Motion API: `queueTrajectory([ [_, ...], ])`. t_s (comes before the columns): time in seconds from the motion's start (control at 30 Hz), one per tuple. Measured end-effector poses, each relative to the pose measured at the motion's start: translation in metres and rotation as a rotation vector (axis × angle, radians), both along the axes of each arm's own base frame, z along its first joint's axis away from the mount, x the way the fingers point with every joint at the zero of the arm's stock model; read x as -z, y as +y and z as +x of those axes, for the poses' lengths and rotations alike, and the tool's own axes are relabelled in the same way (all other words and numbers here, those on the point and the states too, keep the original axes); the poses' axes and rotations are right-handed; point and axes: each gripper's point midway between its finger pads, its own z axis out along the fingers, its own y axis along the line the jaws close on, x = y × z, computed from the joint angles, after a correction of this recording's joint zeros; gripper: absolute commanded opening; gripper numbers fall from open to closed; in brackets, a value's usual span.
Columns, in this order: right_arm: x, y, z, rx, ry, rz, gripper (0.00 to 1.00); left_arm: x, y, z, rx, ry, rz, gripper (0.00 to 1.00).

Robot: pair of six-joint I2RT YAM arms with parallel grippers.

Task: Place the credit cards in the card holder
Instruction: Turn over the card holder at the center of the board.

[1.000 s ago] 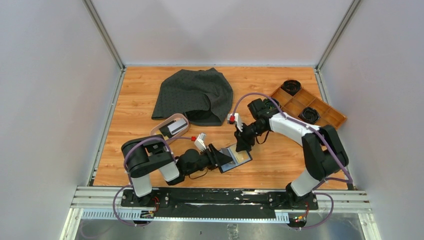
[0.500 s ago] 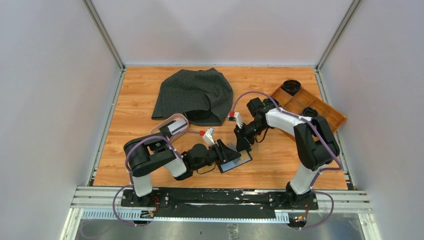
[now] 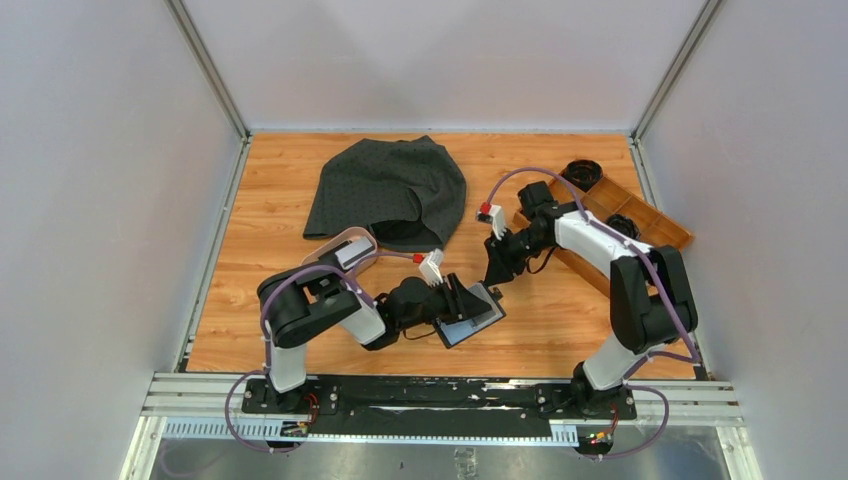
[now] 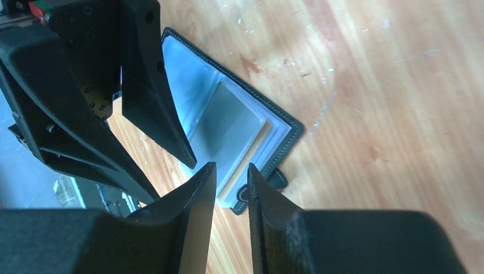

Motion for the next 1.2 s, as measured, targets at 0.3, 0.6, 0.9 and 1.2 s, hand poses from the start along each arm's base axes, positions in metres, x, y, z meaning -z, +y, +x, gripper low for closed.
queueTrajectory([
  [0.3,-0.025,-0.007,0.012,0.032,-0.115,0.03,0.33,0.007,0.005,0.008,0.008,-0.021,0.064,0.47],
  [0.6,-0.071,-0.004,-0.001,-0.065,-0.314,0.132,0.36,-0.092,0.045,0.001,-0.011,-0.292,0.05,0.53],
  [0.9,-0.141,-0.008,-0.018,-0.158,-0.655,0.215,0.6,-0.13,0.128,0.003,-0.156,-0.551,0.266,0.96],
  [1.2,-0.16,0.006,-0.024,-0.21,-0.623,0.324,0.65,-0.14,0.201,0.014,-0.288,-0.648,0.56,1.0],
])
